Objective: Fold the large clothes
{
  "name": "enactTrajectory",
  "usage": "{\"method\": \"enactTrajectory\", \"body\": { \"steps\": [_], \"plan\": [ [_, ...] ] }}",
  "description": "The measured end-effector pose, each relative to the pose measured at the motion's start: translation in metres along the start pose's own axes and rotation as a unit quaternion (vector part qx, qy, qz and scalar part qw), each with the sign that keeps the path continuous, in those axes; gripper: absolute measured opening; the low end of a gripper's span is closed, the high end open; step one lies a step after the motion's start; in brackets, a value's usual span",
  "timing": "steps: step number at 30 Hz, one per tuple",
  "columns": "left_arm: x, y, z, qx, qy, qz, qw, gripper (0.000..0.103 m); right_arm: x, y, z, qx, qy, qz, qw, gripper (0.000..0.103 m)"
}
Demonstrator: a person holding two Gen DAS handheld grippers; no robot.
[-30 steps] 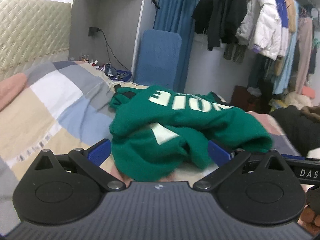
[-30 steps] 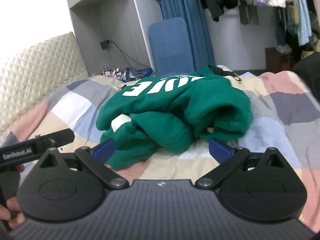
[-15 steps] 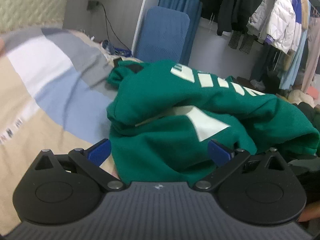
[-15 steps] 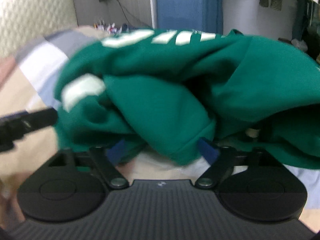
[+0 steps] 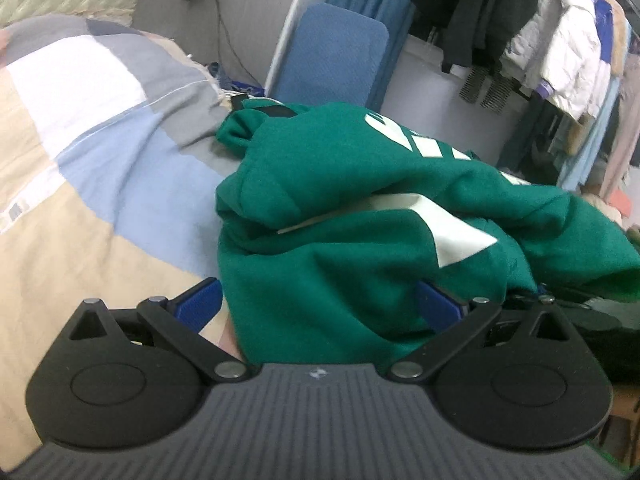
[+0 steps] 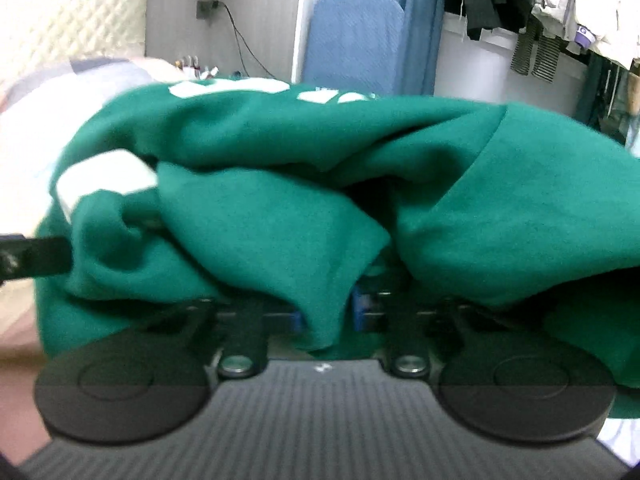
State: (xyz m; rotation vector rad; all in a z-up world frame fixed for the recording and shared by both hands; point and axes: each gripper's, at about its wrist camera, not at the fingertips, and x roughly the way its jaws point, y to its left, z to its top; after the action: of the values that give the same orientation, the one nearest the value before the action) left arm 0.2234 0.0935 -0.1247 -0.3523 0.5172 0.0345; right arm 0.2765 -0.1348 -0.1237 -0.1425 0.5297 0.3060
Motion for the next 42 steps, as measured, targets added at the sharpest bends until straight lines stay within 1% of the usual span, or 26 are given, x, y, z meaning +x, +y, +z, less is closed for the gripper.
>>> {"method": "enactTrajectory", "body": {
  "steps": [2,5,7,11,14,17,19,21,22,24,25,27,29,31,34,35,36,37,38,39,40,42],
  "plan": [
    [-0.009,-0.001,0.001,-0.009,-0.009,-0.001,0.9999,0.103,-0.012,-0.003,0.003,0.001,-0.016,0.004,1.000,0.019],
    [-0.026,-0.006,0.002,0.002,-0.025,0.005,0.9997,0.103,-0.036,-0.001,0.006,-0.004,-0.044,0.016,0.999,0.017],
    [-0.042,-0.009,0.003,0.008,-0.045,0.009,0.9989,0.103,-0.054,0.003,0.011,-0.015,-0.068,0.021,0.997,0.017],
    [-0.077,-0.010,0.008,0.002,-0.071,0.016,0.9974,0.103,-0.100,0.009,0.016,-0.033,-0.112,0.032,0.993,0.016],
    [-0.111,-0.012,0.011,-0.008,-0.091,0.017,0.9956,0.103,-0.143,0.015,0.015,-0.060,-0.151,0.033,0.986,0.016],
    [-0.147,-0.013,0.011,-0.018,-0.114,0.011,0.9932,0.103,-0.184,0.014,0.013,-0.064,-0.172,0.053,0.982,0.016],
    [-0.168,-0.015,0.009,-0.027,-0.129,0.014,0.9912,0.103,-0.214,0.016,0.006,-0.075,-0.193,0.067,0.976,0.016],
    [-0.185,-0.017,0.008,-0.037,-0.136,0.016,0.9899,0.103,-0.244,0.019,-0.004,-0.095,-0.220,0.078,0.968,0.016],
    [-0.192,-0.019,0.008,-0.039,-0.138,0.014,0.9896,0.103,-0.256,0.018,-0.010,-0.093,-0.225,0.086,0.966,0.016],
    [-0.203,-0.021,0.006,-0.044,-0.135,0.009,0.9898,0.103,-0.276,0.017,-0.024,-0.061,-0.212,0.117,0.968,0.016],
    [-0.207,-0.022,0.004,-0.047,-0.133,0.006,0.9901,0.103,-0.280,0.018,-0.031,-0.052,-0.196,0.133,0.970,0.016],
    [-0.211,-0.024,0.001,-0.053,-0.123,-0.001,0.9910,0.103,-0.285,0.024,-0.043,-0.042,-0.160,0.146,0.975,0.016],
    [-0.212,-0.026,-0.003,-0.054,-0.111,-0.004,0.9924,0.103,-0.280,0.033,-0.053,-0.036,-0.109,0.160,0.980,0.017],
    [-0.210,-0.028,-0.007,-0.058,-0.095,-0.012,0.9937,0.103,-0.271,0.036,-0.060,-0.025,-0.061,0.165,0.984,0.017],
    [-0.200,-0.028,-0.010,-0.065,-0.072,-0.018,0.9951,0.103,-0.254,0.033,-0.061,-0.002,-0.011,0.169,0.986,0.021],
    [-0.197,-0.027,-0.011,-0.067,-0.065,-0.022,0.9953,0.103,-0.250,0.029,-0.060,0.013,-0.002,0.171,0.985,0.026],
    [-0.194,-0.027,-0.012,-0.070,-0.057,-0.032,0.9954,0.103,-0.246,0.024,-0.056,0.029,0.005,0.174,0.984,0.036],
    [-0.191,-0.026,-0.013,-0.075,-0.050,-0.042,0.9950,0.103,-0.242,0.018,-0.052,0.046,0.014,0.178,0.983,0.041],
    [-0.186,-0.022,-0.012,-0.078,-0.045,-0.051,0.9947,0.102,-0.237,0.015,-0.049,0.059,0.021,0.181,0.982,0.051],
    [-0.182,-0.021,-0.012,-0.082,-0.038,-0.061,0.9940,0.102,-0.234,0.013,-0.047,0.072,0.027,0.181,0.980,0.058],
    [-0.175,-0.018,-0.011,-0.087,-0.029,-0.070,0.9933,0.102,-0.231,0.008,-0.044,0.086,0.033,0.183,0.979,0.060],
    [-0.166,-0.016,-0.011,-0.101,-0.014,-0.094,0.9904,0.102,-0.229,-0.002,-0.052,0.120,0.045,0.192,0.973,0.060]
  ]
}}
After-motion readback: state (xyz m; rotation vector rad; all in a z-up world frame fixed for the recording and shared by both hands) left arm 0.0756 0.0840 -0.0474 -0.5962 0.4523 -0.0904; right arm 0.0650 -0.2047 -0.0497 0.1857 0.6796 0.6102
